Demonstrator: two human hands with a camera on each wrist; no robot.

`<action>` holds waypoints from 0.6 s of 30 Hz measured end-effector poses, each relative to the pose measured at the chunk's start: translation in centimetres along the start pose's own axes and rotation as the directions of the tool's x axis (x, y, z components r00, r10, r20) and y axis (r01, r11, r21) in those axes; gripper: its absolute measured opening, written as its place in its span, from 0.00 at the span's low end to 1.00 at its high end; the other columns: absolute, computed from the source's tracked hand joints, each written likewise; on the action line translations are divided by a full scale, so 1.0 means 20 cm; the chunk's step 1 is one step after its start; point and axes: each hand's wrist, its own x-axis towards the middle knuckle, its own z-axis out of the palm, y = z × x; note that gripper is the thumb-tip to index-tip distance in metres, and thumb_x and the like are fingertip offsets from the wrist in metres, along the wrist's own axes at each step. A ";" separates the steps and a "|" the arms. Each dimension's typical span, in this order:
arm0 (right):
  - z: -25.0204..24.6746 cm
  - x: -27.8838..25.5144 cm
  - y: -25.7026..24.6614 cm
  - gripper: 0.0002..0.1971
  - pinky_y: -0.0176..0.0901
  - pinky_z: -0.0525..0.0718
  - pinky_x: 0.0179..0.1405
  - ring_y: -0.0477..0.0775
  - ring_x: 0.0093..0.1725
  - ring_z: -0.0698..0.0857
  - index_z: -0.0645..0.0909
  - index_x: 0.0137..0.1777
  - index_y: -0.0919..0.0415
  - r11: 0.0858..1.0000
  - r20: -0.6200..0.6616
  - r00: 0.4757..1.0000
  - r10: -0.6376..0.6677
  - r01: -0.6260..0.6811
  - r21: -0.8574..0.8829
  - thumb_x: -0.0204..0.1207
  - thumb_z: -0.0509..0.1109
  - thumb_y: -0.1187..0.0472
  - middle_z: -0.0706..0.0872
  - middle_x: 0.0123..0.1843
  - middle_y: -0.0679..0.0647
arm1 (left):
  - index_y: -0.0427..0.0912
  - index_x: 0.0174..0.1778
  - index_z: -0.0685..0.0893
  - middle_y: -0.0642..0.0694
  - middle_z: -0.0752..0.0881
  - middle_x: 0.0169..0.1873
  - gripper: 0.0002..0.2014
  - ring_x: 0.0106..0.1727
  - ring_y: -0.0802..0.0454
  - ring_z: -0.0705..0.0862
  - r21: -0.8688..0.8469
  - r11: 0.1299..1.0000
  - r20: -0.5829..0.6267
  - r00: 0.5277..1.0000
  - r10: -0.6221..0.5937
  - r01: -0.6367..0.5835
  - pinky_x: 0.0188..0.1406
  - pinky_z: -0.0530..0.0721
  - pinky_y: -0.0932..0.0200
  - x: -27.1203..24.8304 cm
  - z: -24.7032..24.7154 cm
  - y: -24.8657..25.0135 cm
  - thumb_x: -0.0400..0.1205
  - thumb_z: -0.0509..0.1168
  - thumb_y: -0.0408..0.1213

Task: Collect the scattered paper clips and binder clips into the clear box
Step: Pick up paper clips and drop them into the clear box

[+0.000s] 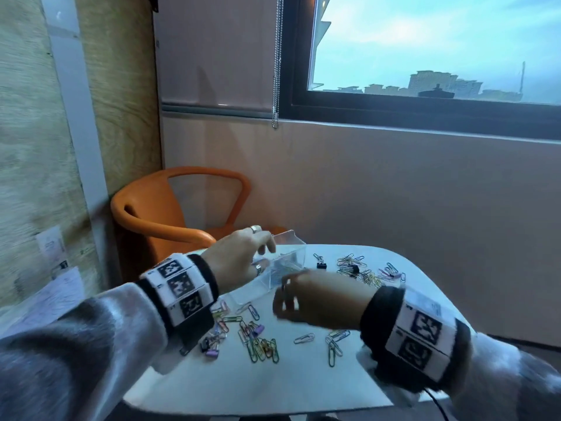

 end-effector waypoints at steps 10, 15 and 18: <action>0.13 -0.01 -0.18 0.18 0.45 0.67 0.69 0.58 0.70 0.70 0.74 0.71 0.70 0.978 0.325 0.944 -0.052 0.115 -0.176 0.84 0.54 0.66 0.75 0.72 0.64 | 0.45 0.72 0.75 0.47 0.76 0.69 0.24 0.68 0.52 0.75 0.113 0.993 0.518 0.854 -0.041 -0.020 0.67 0.69 0.65 -0.25 0.07 -0.09 0.78 0.64 0.30; 0.10 -0.08 -0.08 0.19 0.42 0.73 0.70 0.55 0.68 0.78 0.78 0.70 0.55 1.000 0.305 0.952 -0.008 -0.001 0.029 0.81 0.58 0.65 0.76 0.72 0.53 | 0.38 0.71 0.76 0.44 0.77 0.70 0.20 0.71 0.48 0.74 0.190 0.981 0.523 0.848 -0.085 -0.019 0.70 0.70 0.59 -0.21 0.10 -0.05 0.81 0.62 0.31; 0.09 -0.09 -0.04 0.15 0.40 0.77 0.64 0.54 0.61 0.82 0.81 0.66 0.56 0.992 0.232 0.969 0.086 -0.104 0.065 0.81 0.62 0.60 0.80 0.67 0.54 | 0.43 0.72 0.75 0.46 0.79 0.67 0.22 0.69 0.49 0.76 0.150 0.988 0.488 0.868 -0.095 0.024 0.66 0.71 0.63 -0.20 0.11 -0.04 0.80 0.65 0.32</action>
